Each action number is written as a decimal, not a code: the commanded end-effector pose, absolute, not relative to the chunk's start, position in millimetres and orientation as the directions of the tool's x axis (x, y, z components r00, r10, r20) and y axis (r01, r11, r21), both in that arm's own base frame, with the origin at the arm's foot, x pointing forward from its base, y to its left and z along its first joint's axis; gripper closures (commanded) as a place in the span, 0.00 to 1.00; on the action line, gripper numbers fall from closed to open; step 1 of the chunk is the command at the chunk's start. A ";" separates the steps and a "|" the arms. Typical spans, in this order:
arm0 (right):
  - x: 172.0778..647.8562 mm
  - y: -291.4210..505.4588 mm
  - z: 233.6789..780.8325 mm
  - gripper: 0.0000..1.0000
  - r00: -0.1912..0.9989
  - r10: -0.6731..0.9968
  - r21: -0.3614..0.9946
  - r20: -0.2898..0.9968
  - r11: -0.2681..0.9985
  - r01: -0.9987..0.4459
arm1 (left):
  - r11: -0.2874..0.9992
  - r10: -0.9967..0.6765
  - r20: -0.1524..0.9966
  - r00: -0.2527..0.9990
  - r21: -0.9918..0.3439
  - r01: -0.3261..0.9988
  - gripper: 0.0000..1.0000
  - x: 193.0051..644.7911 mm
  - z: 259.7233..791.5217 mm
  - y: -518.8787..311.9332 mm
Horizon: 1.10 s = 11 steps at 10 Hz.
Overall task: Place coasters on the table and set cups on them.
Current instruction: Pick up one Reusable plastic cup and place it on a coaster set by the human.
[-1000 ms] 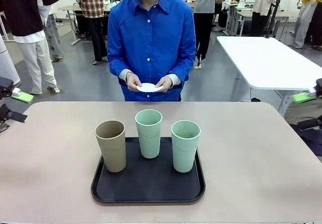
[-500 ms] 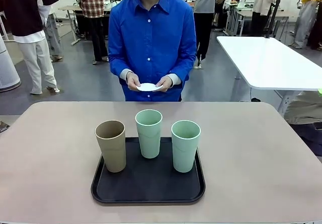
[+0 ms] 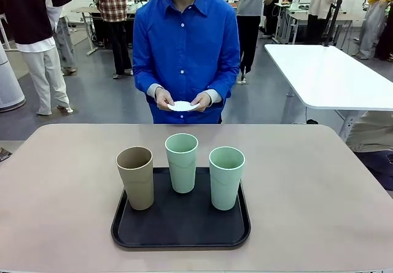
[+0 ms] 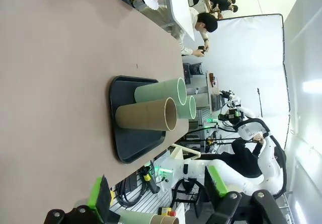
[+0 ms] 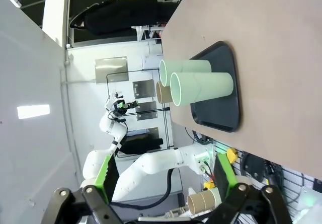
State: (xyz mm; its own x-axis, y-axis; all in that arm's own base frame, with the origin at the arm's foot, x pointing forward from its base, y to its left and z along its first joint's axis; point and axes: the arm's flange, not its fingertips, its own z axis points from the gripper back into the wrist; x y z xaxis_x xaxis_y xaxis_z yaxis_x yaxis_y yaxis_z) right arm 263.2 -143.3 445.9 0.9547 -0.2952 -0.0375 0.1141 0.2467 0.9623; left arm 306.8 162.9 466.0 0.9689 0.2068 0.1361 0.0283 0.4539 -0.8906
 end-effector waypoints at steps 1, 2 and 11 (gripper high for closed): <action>262.6 -145.5 445.7 0.00 0.949 -0.313 0.963 -0.039 0.241 0.119 | 0.446 0.209 0.144 0.967 -0.894 0.037 0.00 305.7 467.5 165.6; 262.6 -145.5 445.7 0.00 0.949 -0.313 0.963 -0.039 0.241 0.119 | 0.446 0.209 0.144 0.967 -0.894 0.037 0.00 305.7 467.5 165.6; 262.6 -145.5 445.7 0.00 0.949 -0.313 0.963 -0.039 0.241 0.119 | 0.446 0.209 0.144 0.967 -0.894 0.037 0.00 305.7 467.5 165.6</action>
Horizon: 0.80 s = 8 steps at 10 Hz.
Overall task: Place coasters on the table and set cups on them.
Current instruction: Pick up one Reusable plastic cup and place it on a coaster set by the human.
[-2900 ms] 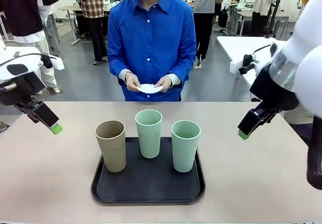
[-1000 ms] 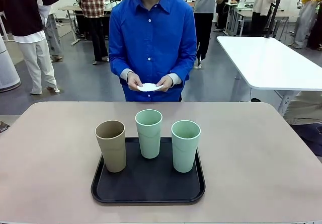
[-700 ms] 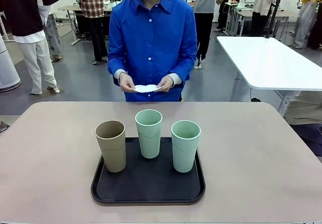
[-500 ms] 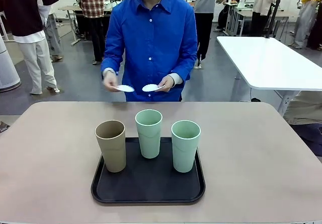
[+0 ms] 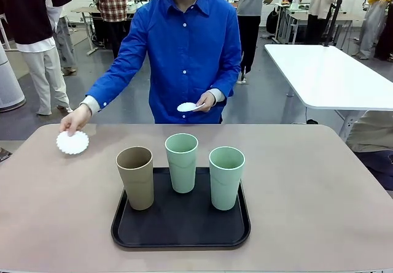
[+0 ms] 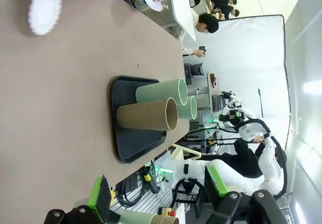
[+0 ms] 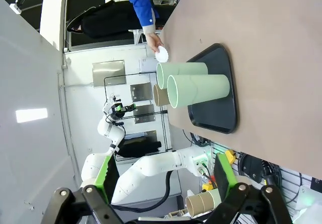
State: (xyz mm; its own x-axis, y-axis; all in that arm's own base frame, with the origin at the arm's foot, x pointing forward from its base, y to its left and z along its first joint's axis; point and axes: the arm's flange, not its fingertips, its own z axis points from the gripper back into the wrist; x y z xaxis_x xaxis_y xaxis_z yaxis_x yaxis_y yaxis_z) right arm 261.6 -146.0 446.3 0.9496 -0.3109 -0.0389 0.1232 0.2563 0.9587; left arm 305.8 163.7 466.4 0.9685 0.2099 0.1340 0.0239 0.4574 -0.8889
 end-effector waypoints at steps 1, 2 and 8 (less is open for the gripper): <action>262.6 -145.5 445.7 0.00 0.949 -0.313 0.963 -0.039 0.241 0.119 | 0.446 0.209 0.144 0.967 -0.894 0.037 0.00 305.7 467.5 165.6; 262.6 -145.5 445.7 0.00 0.949 -0.313 0.963 -0.039 0.241 0.119 | 0.446 0.209 0.144 0.967 -0.894 0.037 0.00 305.7 467.5 165.6; 262.6 -145.5 445.7 0.00 0.949 -0.313 0.963 -0.039 0.241 0.119 | 0.446 0.209 0.144 0.967 -0.894 0.037 0.00 305.7 467.5 165.6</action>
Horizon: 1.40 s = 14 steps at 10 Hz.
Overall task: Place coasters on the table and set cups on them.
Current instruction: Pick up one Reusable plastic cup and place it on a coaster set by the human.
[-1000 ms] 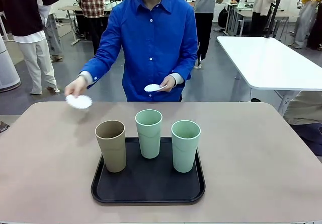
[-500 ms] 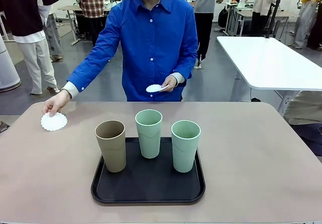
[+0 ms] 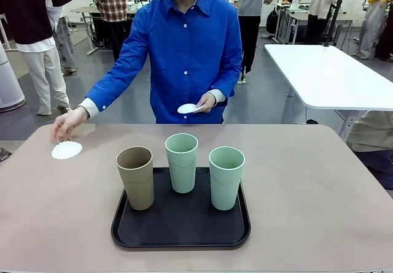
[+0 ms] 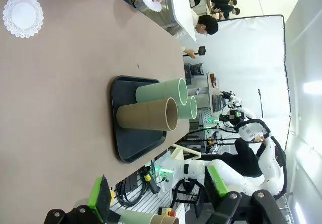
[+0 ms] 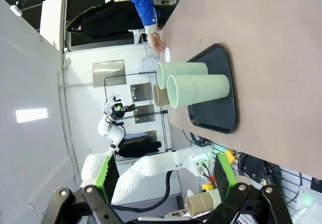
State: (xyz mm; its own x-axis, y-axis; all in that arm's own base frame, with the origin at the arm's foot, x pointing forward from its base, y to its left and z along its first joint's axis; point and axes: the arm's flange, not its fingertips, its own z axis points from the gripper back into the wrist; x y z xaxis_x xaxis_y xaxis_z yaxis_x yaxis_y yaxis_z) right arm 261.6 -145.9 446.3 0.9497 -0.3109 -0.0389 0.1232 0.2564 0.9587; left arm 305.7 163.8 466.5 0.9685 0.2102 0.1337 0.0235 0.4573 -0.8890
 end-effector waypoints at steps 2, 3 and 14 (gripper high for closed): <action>262.6 -145.5 445.7 0.00 0.949 -0.313 0.963 -0.039 0.241 0.119 | 0.446 0.209 0.144 0.967 -0.894 0.037 0.00 305.7 467.5 165.6; 262.6 -145.5 445.7 0.00 0.949 -0.313 0.963 -0.039 0.241 0.119 | 0.446 0.209 0.144 0.967 -0.894 0.037 0.00 305.7 467.5 165.6; 262.6 -145.5 445.7 0.00 0.949 -0.313 0.963 -0.039 0.241 0.119 | 0.446 0.209 0.144 0.967 -0.894 0.037 0.00 305.7 467.5 165.6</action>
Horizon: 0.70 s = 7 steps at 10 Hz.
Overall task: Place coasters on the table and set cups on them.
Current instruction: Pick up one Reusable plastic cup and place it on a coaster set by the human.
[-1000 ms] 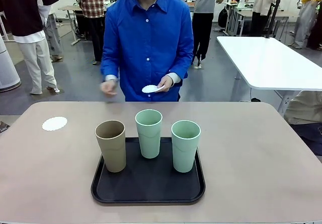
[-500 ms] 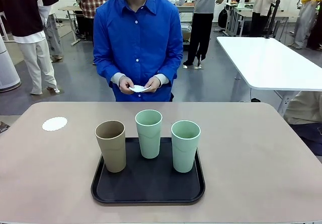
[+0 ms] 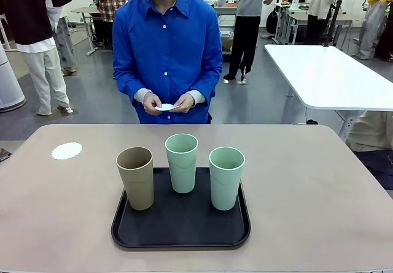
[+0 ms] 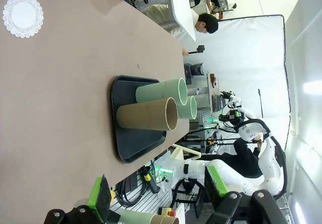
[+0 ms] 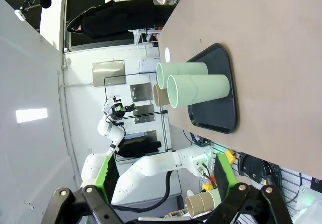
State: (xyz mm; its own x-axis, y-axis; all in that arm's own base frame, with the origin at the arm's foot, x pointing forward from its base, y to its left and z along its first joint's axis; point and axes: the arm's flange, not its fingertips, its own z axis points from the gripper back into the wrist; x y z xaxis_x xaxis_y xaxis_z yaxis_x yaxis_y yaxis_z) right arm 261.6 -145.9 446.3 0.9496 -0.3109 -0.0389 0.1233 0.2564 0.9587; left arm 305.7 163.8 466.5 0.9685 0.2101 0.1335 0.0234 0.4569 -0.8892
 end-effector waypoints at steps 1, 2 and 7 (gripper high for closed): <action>262.6 -145.5 445.7 0.00 0.949 -0.313 0.963 -0.039 0.241 0.119 | 0.446 0.209 0.144 0.967 -0.894 0.037 0.00 305.7 467.5 165.6; 262.6 -145.5 445.7 0.00 0.949 -0.313 0.963 -0.039 0.241 0.119 | 0.446 0.209 0.144 0.967 -0.894 0.037 0.00 305.7 467.5 165.6; 262.6 -145.5 445.7 0.00 0.949 -0.313 0.963 -0.039 0.241 0.119 | 0.701 -0.330 0.492 0.806 -0.443 0.558 0.00 350.2 501.4 68.9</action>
